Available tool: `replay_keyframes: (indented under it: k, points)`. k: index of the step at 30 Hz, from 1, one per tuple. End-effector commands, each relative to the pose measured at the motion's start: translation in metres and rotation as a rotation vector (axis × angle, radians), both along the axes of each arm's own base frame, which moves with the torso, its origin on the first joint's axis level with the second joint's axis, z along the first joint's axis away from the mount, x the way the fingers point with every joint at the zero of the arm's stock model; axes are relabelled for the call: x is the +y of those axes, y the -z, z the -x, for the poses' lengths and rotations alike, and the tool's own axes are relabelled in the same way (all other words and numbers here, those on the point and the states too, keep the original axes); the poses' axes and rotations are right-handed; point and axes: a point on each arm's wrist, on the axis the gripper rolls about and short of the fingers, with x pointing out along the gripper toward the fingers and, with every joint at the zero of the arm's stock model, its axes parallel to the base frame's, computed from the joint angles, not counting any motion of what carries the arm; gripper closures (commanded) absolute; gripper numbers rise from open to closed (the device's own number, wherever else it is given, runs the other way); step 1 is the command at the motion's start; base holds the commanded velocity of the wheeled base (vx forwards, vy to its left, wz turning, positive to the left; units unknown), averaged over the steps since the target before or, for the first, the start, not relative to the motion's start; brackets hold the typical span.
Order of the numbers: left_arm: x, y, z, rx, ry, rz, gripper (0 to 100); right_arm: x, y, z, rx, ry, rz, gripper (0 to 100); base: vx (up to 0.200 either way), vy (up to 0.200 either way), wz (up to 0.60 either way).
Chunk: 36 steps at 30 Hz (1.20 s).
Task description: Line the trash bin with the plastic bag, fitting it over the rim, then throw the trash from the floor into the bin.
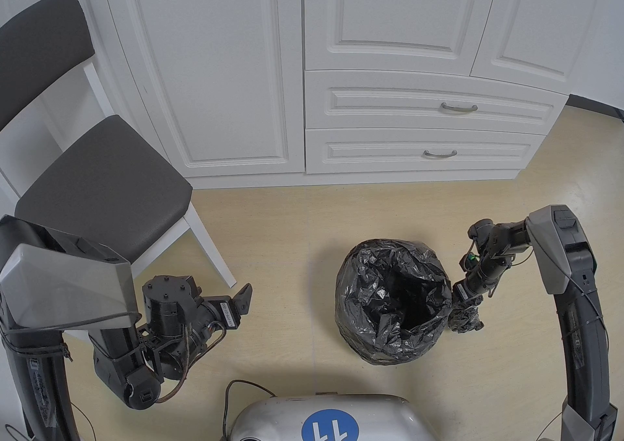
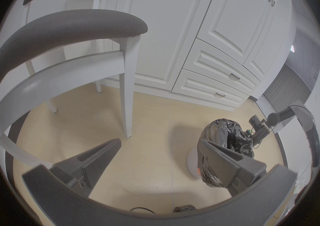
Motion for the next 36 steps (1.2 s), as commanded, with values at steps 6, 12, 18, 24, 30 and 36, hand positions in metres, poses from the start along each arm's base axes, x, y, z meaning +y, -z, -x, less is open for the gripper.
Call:
replay_keyframes:
  k: [6,12,18,24,30,36]
  points:
    - [-0.003,0.008,-0.003,0.015,0.006,-0.008,0,0.005,0.038,0.002,0.042,-0.043,0.015,0,0.0,0.0,0.0]
    - [-0.003,0.01,-0.003,0.02,0.007,-0.01,0,0.005,0.039,0.002,0.042,-0.049,0.012,100,0.0,0.0,0.0]
    - [-0.003,0.01,-0.003,0.02,0.007,-0.009,0,-0.001,0.029,0.001,0.035,-0.031,0.007,100,0.0,0.0,0.0]
    - [-0.003,0.008,-0.003,0.017,0.01,-0.002,0,-0.043,-0.052,0.003,-0.116,0.001,-0.141,100,0.0,0.0,0.0]
    - [-0.004,0.007,-0.003,0.013,0.017,0.004,0,-0.061,-0.108,0.014,-0.186,0.023,-0.146,100,0.0,0.0,0.0]
    - [-0.003,0.004,-0.003,0.005,0.016,0.009,0,-0.05,-0.164,0.036,-0.241,0.001,-0.158,100,0.0,0.0,0.0]
